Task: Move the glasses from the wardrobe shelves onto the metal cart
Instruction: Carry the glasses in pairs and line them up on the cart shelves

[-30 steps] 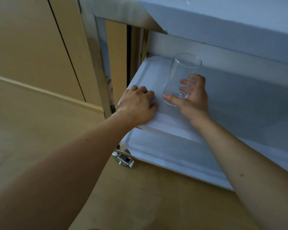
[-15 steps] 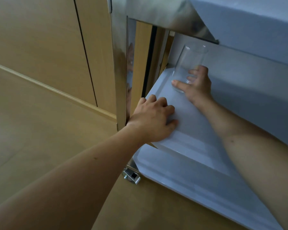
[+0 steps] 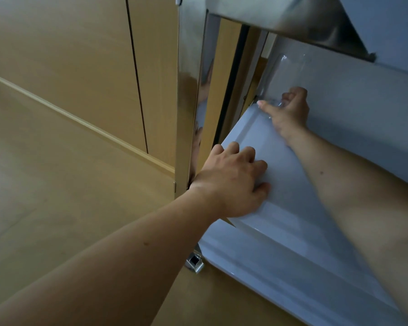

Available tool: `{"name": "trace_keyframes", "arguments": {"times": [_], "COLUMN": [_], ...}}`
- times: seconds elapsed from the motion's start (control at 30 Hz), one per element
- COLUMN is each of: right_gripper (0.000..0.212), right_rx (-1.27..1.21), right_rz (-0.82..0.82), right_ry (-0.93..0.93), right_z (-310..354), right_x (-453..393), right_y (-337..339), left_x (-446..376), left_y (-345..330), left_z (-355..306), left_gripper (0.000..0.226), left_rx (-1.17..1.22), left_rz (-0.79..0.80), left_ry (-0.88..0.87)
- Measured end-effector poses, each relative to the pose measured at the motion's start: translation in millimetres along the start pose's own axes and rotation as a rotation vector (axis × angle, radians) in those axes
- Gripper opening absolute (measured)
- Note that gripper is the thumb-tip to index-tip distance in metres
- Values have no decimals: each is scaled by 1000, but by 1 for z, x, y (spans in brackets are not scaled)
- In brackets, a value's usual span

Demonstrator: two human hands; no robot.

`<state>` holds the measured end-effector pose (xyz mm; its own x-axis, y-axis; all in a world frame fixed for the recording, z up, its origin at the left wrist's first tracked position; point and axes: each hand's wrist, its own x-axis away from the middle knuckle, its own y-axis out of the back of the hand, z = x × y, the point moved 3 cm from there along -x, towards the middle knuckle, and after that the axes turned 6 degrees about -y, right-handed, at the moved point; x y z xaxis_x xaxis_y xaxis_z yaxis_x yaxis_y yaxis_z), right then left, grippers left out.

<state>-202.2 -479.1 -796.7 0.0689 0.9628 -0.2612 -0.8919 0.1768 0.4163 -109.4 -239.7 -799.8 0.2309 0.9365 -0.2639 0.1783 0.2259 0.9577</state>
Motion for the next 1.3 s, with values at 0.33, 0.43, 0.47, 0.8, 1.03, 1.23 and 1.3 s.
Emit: {"name": "trace_keyframes", "arguments": {"times": [0.33, 0.43, 0.47, 0.8, 1.03, 1.23, 1.3], "right_gripper": [104, 113, 115, 92, 81, 73, 72], "right_rx": [72, 76, 94, 366, 607, 624, 632], "right_rz": [19, 2, 3, 29, 132, 281, 320], "right_ry": [-21, -60, -79, -143, -127, -279, -324], "right_z": [-1, 3, 4, -3, -9, 33, 58], "right_x": [3, 9, 11, 106, 198, 277, 298], "right_y": [-1, 6, 9, 89, 145, 190, 211], "left_x": [-2, -3, -4, -4, 3, 46, 61], "left_y": [-1, -3, -4, -1, 17, 74, 101], "left_z": [1, 0, 0, -2, -9, -53, -69], "left_gripper": [45, 46, 46, 46, 48, 66, 63], "left_rx": [-6, -8, -11, -38, 71, 172, 172], "left_rz": [22, 37, 39, 63, 173, 273, 345], "left_ry": [19, 23, 22, 31, 92, 168, 174]}}
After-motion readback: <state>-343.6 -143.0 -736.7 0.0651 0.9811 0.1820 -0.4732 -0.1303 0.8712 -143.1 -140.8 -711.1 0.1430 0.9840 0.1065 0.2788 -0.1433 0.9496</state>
